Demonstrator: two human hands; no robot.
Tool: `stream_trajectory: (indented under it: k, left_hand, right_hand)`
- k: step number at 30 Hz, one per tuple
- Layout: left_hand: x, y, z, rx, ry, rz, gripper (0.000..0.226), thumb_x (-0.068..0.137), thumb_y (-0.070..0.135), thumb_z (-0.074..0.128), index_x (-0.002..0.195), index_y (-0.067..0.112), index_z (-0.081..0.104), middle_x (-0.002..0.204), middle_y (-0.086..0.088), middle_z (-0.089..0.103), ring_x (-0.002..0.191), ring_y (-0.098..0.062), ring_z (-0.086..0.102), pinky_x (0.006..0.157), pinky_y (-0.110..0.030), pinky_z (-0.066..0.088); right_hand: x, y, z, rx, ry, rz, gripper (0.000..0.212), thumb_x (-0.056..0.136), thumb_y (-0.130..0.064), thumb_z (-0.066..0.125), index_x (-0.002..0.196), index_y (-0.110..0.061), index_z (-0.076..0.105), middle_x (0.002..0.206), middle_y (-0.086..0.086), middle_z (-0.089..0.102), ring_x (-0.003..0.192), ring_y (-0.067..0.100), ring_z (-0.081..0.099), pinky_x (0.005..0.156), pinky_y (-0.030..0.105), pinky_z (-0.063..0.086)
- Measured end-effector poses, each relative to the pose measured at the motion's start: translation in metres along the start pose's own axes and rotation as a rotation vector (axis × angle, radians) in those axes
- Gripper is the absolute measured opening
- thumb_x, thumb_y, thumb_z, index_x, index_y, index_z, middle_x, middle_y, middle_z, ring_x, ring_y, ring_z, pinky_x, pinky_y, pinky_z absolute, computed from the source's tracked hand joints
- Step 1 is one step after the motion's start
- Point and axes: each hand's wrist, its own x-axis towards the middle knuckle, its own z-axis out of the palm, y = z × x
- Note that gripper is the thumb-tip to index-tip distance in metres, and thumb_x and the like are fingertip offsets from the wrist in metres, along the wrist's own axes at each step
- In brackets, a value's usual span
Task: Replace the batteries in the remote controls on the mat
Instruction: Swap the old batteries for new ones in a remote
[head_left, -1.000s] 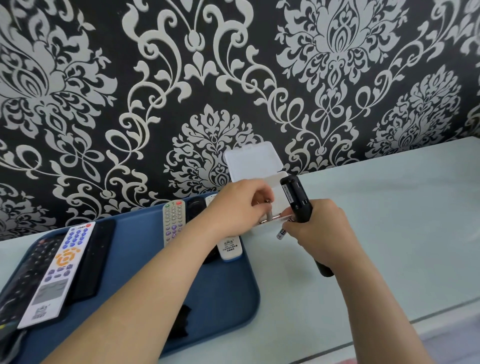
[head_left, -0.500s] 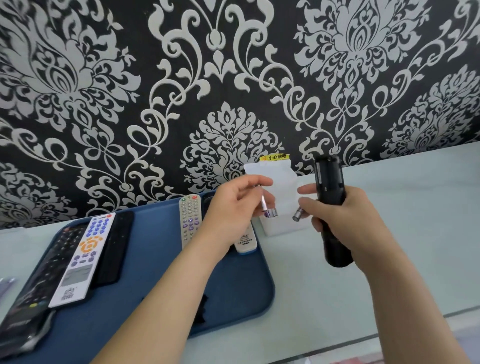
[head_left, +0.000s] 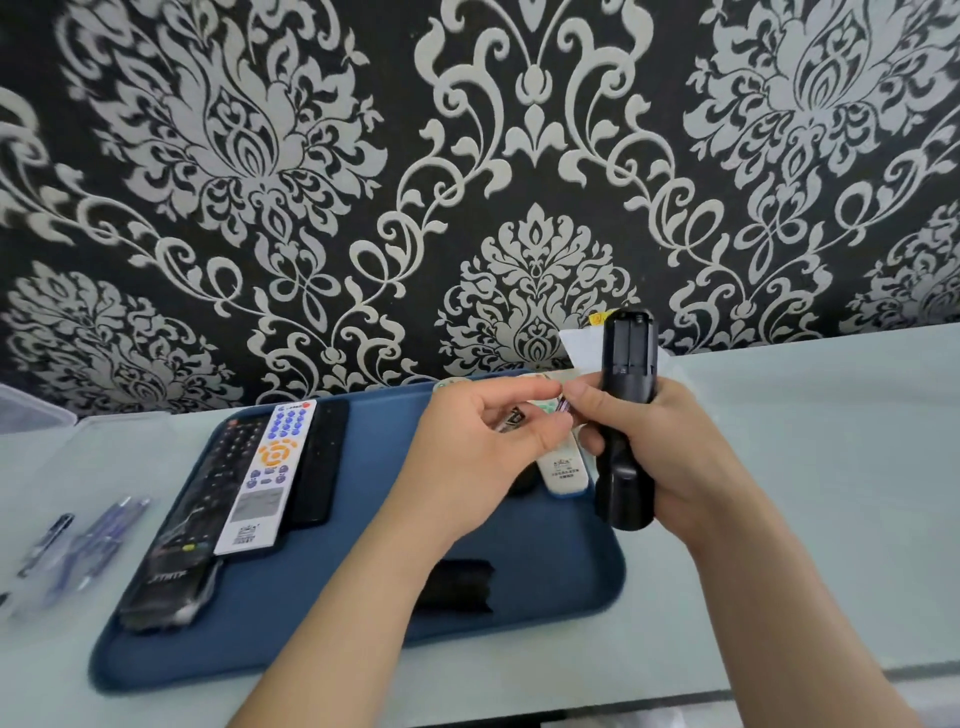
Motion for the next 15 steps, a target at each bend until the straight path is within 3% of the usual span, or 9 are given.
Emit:
stream_trajectory:
  k: [4,6,9,12,15]
  left_hand:
    - [-0.008,-0.005,-0.019,0.06,0.008,0.042,0.029,0.079,0.013,0.076,0.1,0.033,0.073,0.075,0.01,0.068,0.077,-0.002,0.06,0.08,-0.022,0.048]
    - [-0.011,-0.006,-0.028,0.042,-0.003,0.027,0.033,0.078,0.011,0.077,0.102,0.033,0.072,0.074,0.01,0.067,0.077,-0.006,0.059,0.08,-0.025,0.05]
    - [-0.014,-0.006,-0.037,0.009,0.014,-0.003,0.035,0.078,0.007,0.076,0.102,0.032,0.069,0.07,0.014,0.065,0.071,-0.006,0.057,0.072,-0.017,0.049]
    - [-0.014,-0.012,-0.045,0.073,0.046,0.002,0.034,0.08,0.008,0.074,0.104,0.033,0.07,0.076,0.017,0.069,0.079,0.001,0.064,0.081,-0.016,0.05]
    - [-0.015,-0.015,-0.051,0.126,0.05,0.018,0.036,0.083,0.004,0.071,0.106,0.032,0.071,0.089,0.012,0.074,0.091,-0.003,0.068,0.088,-0.024,0.052]
  right_hand:
    - [0.002,0.002,0.016,-0.005,-0.048,0.011,0.018,0.087,-0.015,0.069,0.096,0.001,0.069,0.061,-0.001,0.061,0.05,0.011,0.046,0.047,0.023,0.033]
    - [0.004,0.005,0.025,-0.012,-0.069,0.009,0.018,0.088,-0.015,0.069,0.098,0.001,0.068,0.058,-0.002,0.06,0.049,0.01,0.046,0.046,0.023,0.033]
    - [0.008,0.009,0.036,-0.053,-0.091,-0.014,0.012,0.088,-0.016,0.069,0.089,-0.004,0.069,0.056,-0.002,0.059,0.049,0.011,0.046,0.051,0.03,0.028]
    - [0.01,0.011,0.043,-0.066,-0.093,-0.014,0.013,0.087,-0.017,0.071,0.075,-0.013,0.071,0.068,0.009,0.065,0.052,0.014,0.046,0.054,0.031,0.031]
    - [0.012,0.013,0.044,-0.077,-0.096,0.005,0.011,0.086,-0.017,0.072,0.077,-0.011,0.072,0.078,0.02,0.068,0.053,0.014,0.046,0.054,0.027,0.035]
